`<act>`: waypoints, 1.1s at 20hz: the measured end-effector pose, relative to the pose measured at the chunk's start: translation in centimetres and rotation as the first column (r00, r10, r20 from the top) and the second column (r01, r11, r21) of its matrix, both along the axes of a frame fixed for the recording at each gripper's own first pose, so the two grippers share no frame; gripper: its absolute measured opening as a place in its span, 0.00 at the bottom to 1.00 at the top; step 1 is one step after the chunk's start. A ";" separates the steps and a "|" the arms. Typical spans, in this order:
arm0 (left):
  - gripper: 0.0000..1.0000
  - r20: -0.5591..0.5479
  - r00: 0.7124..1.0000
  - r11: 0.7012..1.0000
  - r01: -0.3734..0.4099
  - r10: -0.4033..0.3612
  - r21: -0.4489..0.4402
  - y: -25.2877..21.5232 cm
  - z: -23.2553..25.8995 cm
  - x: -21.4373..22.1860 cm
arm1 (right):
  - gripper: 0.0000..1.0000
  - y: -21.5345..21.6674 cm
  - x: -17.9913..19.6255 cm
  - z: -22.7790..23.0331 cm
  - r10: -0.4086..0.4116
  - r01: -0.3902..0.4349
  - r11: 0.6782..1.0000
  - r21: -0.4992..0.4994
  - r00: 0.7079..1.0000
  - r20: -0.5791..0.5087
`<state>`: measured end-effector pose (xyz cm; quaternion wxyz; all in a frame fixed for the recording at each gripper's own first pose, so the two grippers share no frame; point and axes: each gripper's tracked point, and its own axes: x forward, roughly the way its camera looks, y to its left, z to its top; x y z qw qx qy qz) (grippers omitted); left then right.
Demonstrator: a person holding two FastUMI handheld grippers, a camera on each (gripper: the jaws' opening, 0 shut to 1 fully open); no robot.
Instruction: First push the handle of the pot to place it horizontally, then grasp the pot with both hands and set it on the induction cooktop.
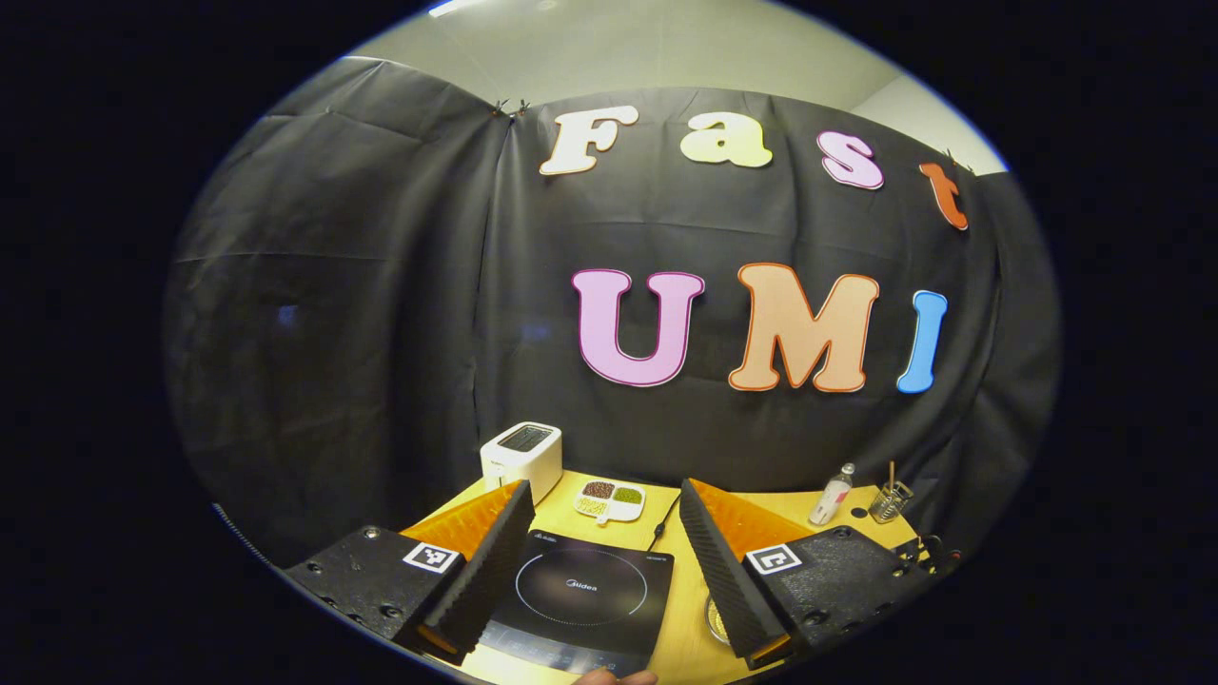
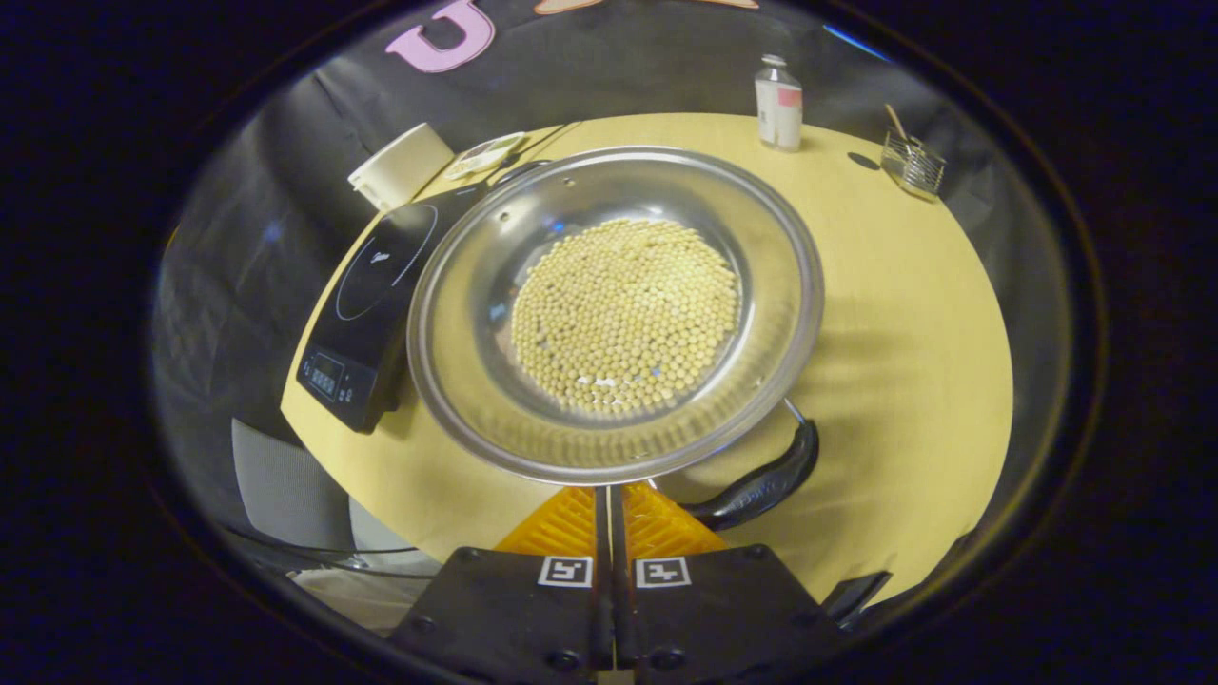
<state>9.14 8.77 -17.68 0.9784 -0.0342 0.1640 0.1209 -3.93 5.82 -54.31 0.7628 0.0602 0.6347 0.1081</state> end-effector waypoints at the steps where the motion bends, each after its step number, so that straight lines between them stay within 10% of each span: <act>1: 0.89 0.001 1.000 1.000 -0.003 0.003 0.004 0.0 0.1 -0.1 | 0.03 -0.4 0.2 -0.1 -0.002 0.002 1.000 -0.006 1.000 0.000; 22: 0.94 0.048 0.988 0.989 -0.144 0.145 -0.011 4.6 1.1 -6.4 | 0.02 -9.9 6.7 -2.5 -0.012 0.005 0.977 -0.213 0.999 -0.031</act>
